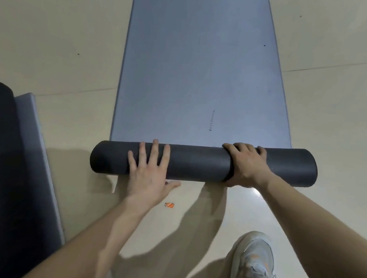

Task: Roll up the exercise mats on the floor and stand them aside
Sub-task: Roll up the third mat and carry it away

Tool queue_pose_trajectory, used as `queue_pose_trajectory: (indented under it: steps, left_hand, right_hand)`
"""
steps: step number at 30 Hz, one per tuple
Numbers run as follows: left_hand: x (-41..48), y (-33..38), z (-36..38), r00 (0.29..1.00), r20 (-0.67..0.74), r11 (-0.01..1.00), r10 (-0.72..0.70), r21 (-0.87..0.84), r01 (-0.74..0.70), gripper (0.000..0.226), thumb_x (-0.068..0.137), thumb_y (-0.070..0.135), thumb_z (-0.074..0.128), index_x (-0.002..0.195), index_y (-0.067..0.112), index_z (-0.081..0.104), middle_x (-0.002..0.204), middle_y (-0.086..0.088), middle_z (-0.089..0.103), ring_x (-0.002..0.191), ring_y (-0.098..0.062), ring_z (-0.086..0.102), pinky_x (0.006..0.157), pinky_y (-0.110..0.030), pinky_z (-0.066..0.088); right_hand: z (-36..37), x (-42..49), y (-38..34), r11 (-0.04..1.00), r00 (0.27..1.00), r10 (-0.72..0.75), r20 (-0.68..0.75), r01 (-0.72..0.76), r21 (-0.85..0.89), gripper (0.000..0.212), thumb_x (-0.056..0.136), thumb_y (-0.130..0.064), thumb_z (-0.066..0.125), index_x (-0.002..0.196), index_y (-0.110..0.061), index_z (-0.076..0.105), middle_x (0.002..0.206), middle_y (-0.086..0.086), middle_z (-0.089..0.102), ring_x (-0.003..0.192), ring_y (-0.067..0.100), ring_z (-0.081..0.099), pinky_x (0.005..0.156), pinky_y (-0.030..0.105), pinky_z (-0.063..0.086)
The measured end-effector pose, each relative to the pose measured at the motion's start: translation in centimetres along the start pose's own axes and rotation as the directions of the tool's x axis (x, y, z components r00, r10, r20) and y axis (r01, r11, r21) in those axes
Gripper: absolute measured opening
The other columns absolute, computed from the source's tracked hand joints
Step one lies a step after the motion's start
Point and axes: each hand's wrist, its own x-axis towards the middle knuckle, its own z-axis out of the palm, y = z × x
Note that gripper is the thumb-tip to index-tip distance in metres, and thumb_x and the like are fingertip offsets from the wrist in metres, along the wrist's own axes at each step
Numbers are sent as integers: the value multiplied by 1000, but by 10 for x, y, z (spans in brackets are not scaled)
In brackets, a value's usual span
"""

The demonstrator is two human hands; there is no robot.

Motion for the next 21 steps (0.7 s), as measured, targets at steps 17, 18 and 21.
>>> queue_pose_trajectory:
  steps: [17,18,21]
  left_hand:
    - [99,-22,-41,992,7,992,122,10,-122,106,49,82,71,138,36,38,130,5,59,109,-30,59,97,-46,44]
    - [87,-21,-41,988,79,991,133,-24,-132,105,47,83,71,137,37,40,126,6,60,106,-29,61,91,-44,46]
    - [37,-21,-27,948,265,982,179,-113,-154,104,46,85,72,134,36,43,120,9,63,104,-24,63,85,-40,51]
  right_hand:
    - [-53,41,-2,974,998,-35,-50,23,-225,93,56,-71,79,133,-34,45,109,-3,62,95,24,61,93,42,49]
    - [-56,34,-6,975,999,-49,20,52,-217,91,56,-71,79,132,-35,46,107,-5,63,92,21,60,91,41,51]
    - [-39,-2,-11,971,984,-94,153,124,-205,95,55,-72,78,136,-37,44,115,-8,63,101,20,62,99,40,47]
